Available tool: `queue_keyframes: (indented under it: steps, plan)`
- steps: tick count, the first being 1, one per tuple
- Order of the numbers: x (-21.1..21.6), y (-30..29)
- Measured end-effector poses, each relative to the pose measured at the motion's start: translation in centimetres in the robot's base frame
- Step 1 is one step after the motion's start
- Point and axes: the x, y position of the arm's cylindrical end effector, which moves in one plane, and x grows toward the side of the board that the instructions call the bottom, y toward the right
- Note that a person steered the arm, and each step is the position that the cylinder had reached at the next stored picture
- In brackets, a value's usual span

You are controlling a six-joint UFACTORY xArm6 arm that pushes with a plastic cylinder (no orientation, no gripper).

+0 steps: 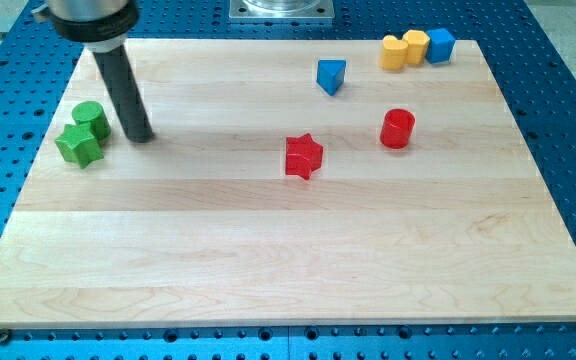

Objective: Slide the yellow hexagon into the red circle

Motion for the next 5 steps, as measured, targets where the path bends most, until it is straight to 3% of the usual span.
queue_keyframes:
  steps: [5]
  plan:
    - [-2.5,11.2]
